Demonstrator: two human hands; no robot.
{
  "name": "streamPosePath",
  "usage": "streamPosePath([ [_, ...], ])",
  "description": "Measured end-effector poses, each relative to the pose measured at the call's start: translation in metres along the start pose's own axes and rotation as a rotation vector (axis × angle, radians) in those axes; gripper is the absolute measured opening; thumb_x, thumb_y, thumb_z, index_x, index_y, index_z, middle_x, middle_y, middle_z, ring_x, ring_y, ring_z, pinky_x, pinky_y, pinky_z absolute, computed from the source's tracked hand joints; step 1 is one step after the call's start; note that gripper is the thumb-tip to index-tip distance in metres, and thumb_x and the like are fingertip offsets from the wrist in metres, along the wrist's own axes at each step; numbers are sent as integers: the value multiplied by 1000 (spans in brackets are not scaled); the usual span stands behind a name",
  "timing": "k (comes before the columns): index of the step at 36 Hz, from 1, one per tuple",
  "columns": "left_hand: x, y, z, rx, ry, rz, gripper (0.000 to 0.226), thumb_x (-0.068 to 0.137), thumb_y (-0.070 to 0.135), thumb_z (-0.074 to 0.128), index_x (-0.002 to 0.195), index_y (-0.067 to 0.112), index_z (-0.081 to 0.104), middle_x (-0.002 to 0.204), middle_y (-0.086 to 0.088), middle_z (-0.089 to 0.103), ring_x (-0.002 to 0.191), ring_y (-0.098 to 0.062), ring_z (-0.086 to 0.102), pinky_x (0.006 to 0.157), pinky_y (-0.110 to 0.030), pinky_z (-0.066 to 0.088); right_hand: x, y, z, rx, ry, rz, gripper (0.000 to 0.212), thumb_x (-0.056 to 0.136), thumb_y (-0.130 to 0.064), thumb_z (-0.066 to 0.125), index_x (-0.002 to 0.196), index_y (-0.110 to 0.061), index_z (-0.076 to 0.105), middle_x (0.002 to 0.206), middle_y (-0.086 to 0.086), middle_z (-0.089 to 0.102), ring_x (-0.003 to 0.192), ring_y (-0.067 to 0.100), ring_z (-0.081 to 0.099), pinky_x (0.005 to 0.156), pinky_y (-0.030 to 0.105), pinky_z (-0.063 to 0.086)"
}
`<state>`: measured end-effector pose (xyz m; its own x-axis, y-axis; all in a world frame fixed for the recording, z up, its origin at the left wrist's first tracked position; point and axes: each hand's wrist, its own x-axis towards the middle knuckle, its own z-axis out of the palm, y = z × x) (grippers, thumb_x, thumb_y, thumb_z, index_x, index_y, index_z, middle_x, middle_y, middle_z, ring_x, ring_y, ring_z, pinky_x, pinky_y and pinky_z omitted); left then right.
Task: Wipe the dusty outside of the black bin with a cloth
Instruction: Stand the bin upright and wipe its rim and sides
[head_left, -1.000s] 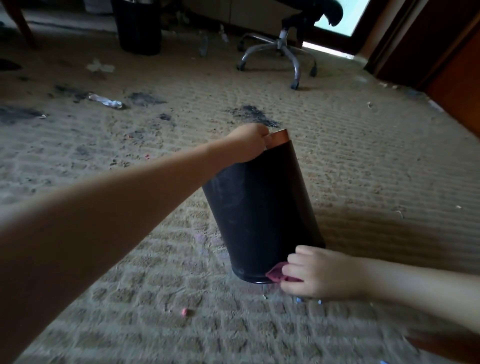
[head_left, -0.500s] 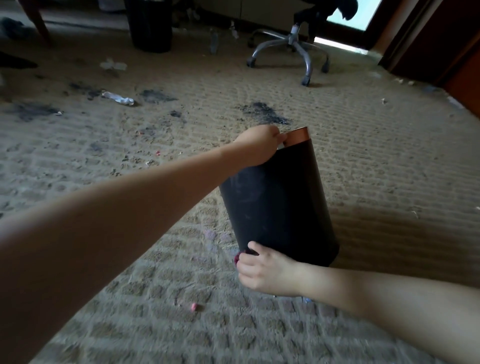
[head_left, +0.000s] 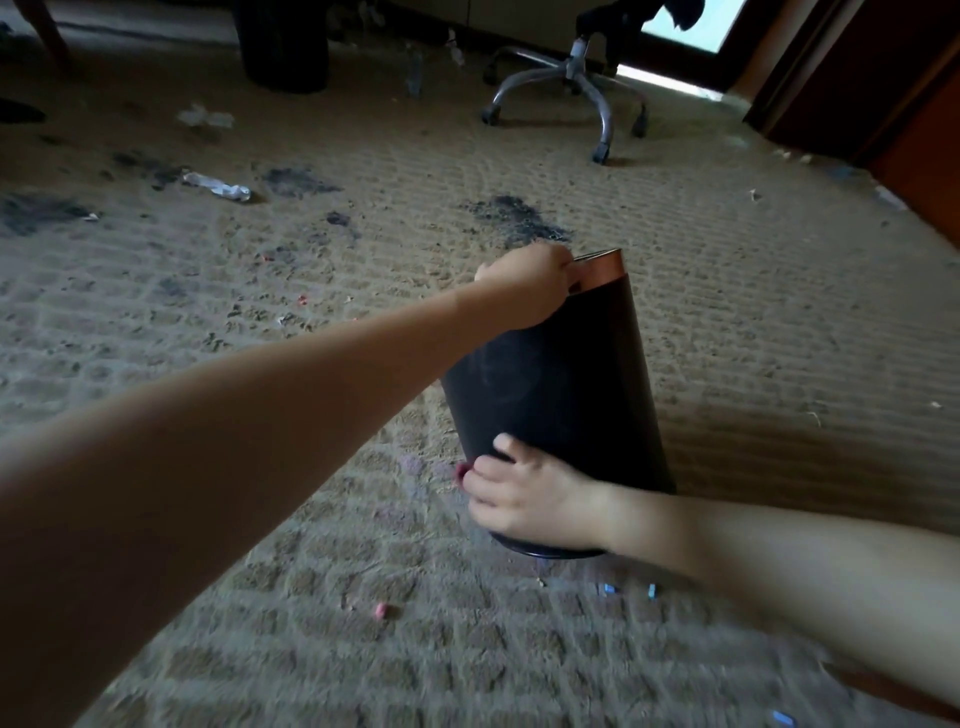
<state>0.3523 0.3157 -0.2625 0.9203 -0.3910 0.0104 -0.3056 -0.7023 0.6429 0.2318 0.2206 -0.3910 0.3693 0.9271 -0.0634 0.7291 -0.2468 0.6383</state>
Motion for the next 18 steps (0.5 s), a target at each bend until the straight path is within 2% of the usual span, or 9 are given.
streamPosePath([
  [2,-2,2,-2,14,-21,4,28,98,34,37,98,17,58,91,-2,51,90,-23,50,87,-37,39,-12,22,-8,73,186,56,20,87,-8,50,78,-20,62,83,0,60,77,21,52,86,39,38],
  [4,-4,5,-3,25,-41,6,32,98,34,37,106,12,60,95,-6,54,93,-24,51,83,-34,39,-25,49,-14,85,284,67,21,92,-9,47,87,-21,63,87,1,61,75,21,55,81,38,39],
  [7,-6,7,-7,3,-47,4,32,99,29,36,109,8,58,108,-12,59,99,-25,53,73,-28,34,-42,82,-18,119,335,118,16,92,-12,51,102,-22,59,100,8,52,78,25,52,76,39,39],
  [9,-8,9,-11,-55,-66,-21,38,100,31,33,113,6,58,114,-13,59,103,-25,54,70,-24,31,-51,94,-22,153,311,175,22,88,-8,55,107,-19,56,100,10,48,75,28,51,72,39,37],
  [11,-12,9,-16,-185,-133,-86,52,100,43,26,124,7,54,126,-12,55,115,-25,51,81,-23,34,-53,100,-28,218,320,252,31,84,-6,60,112,-17,54,98,13,53,71,29,52,67,38,38],
  [13,-14,9,-22,-361,-187,-123,65,96,55,19,133,9,47,139,-9,46,128,-25,42,103,-32,32,-49,100,-39,298,355,316,32,89,-9,58,119,-16,50,91,15,61,71,28,51,66,37,40],
  [16,-19,9,-27,-473,-242,-108,71,95,57,12,139,8,40,147,-5,37,136,-21,32,110,-34,23,-33,94,-51,314,315,233,23,93,-15,50,116,-14,48,85,10,62,67,25,52,64,34,40],
  [18,-17,5,-28,-475,-269,-121,79,91,63,9,136,9,45,146,-6,39,136,-22,32,114,-37,21,-24,87,-55,251,232,150,22,89,-19,50,110,-14,47,84,7,58,66,23,51,62,33,38],
])
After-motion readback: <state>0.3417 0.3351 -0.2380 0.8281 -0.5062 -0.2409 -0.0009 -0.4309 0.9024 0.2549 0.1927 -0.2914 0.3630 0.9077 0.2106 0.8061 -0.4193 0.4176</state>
